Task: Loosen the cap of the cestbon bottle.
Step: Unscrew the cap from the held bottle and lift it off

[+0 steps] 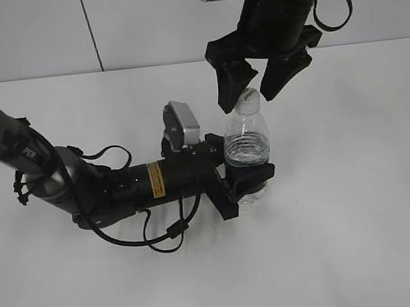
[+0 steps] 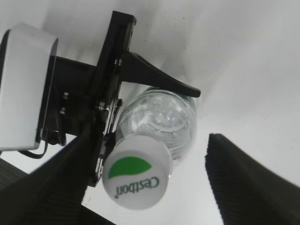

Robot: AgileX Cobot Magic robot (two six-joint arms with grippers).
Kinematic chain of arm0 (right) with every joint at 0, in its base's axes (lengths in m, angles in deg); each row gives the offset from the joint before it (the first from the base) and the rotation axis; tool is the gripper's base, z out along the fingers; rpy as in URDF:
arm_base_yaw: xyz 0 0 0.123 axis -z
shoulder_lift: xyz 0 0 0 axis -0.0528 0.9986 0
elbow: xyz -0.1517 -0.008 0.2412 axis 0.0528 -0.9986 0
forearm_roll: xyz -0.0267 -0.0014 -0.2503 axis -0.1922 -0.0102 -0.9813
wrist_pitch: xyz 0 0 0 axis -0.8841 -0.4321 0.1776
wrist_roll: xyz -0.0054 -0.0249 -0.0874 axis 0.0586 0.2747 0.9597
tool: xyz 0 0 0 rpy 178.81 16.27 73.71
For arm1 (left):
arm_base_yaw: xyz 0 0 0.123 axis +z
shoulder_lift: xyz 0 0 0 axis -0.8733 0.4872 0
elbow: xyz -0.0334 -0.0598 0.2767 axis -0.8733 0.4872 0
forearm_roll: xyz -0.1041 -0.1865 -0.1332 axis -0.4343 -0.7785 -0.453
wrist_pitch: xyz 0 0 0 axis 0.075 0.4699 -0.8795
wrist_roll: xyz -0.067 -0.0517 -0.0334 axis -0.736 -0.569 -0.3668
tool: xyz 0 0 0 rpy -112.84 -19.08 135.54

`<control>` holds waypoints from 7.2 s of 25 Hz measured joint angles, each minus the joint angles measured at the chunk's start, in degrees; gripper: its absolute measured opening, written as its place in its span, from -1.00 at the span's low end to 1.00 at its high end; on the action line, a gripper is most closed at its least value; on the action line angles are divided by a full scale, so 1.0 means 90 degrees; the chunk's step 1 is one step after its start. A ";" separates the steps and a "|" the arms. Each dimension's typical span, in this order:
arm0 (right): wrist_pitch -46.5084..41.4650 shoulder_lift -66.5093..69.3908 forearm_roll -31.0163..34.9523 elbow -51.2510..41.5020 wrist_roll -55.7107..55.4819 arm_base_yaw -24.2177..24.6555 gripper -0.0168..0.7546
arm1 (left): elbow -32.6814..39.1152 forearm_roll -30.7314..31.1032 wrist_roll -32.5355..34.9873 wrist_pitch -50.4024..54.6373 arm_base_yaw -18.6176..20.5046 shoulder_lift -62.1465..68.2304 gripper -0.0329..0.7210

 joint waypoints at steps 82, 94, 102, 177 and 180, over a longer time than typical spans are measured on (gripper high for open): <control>-0.0022 -0.0518 -0.0131 0.0026 -0.0005 -0.0032 0.55 | -0.0009 0.0272 -0.0027 -0.0032 -0.0001 0.0000 0.16; -0.0022 -0.0518 -0.0125 -0.0222 -0.0053 -0.0032 0.55 | -0.0009 0.0272 -0.0027 -0.0034 -0.0001 0.0000 0.16; -0.0022 -0.0518 -0.0125 -0.0222 -0.0053 -0.0032 0.55 | -0.0009 0.0259 -0.0027 -0.0040 -0.0001 0.0000 0.16; -0.0049 -0.0198 0.0013 -0.0246 0.8543 -0.0032 -0.17 | -0.0009 0.0229 0.0029 -0.0022 -0.0011 0.0000 0.16; -0.0069 -0.0204 -0.0163 -0.0246 0.9099 -0.0092 -0.17 | -0.0009 0.0236 0.0040 -0.0020 -0.0011 0.0000 0.16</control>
